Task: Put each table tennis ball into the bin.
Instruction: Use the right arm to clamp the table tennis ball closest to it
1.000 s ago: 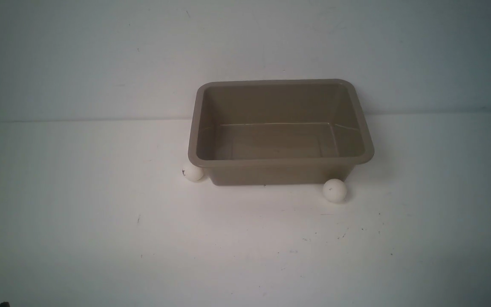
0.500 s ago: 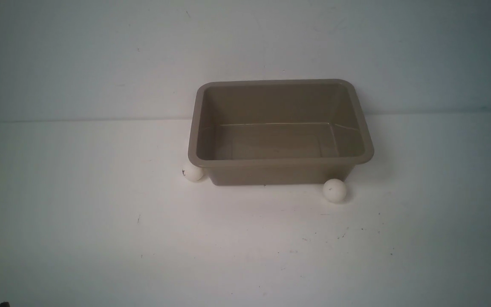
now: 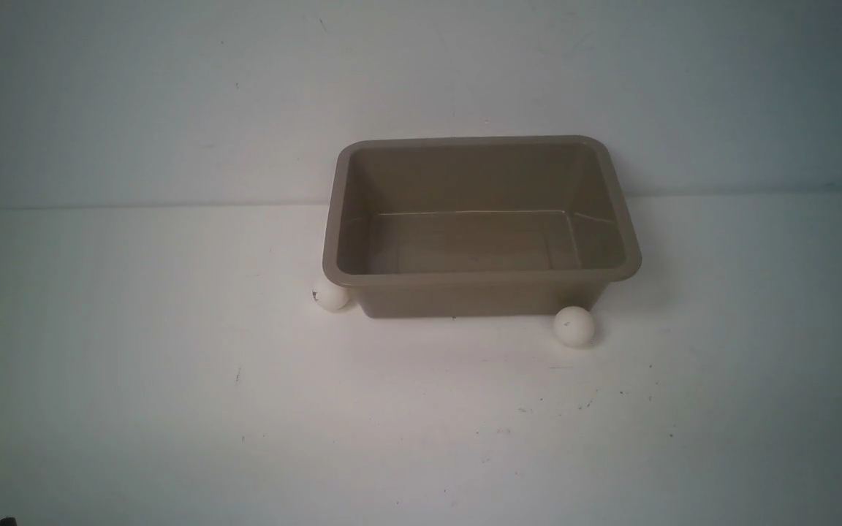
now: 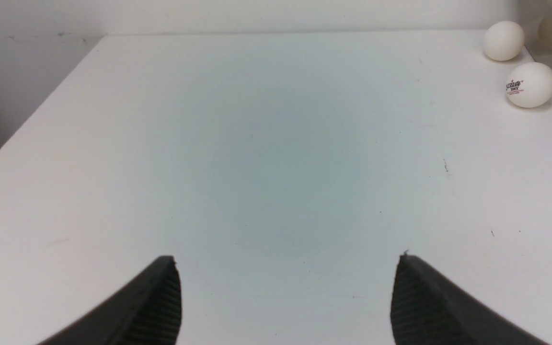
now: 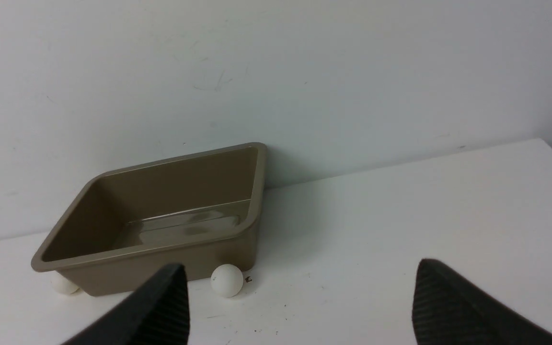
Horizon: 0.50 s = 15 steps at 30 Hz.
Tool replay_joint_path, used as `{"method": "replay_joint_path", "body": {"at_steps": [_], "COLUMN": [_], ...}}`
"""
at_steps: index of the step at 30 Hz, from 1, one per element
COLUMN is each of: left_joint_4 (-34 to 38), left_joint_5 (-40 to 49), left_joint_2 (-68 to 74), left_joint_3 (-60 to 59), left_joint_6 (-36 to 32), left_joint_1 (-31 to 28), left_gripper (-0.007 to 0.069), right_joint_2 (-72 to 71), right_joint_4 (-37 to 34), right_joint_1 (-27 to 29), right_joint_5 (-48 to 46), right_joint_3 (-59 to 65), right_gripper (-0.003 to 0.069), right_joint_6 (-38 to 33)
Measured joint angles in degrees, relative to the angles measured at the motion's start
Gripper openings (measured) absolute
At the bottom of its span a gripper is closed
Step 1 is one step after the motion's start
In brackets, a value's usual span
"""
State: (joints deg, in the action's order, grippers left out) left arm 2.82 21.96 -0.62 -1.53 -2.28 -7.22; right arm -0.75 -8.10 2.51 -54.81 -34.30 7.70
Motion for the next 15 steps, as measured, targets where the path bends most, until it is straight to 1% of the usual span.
{"method": "replay_joint_path", "body": {"at_steps": [15], "left_joint_4": [0.0], "left_joint_5": [0.0], "left_joint_2": [0.0], "left_joint_3": [0.0], "left_joint_6": [0.0], "left_joint_1": [0.0], "left_gripper": [0.0531], "right_joint_2": [0.0], "right_joint_4": [-0.9], "right_joint_1": [0.0], "right_joint_5": [-0.1], "right_joint_3": [0.0], "right_gripper": [0.0564], "right_joint_6": [0.1]}}
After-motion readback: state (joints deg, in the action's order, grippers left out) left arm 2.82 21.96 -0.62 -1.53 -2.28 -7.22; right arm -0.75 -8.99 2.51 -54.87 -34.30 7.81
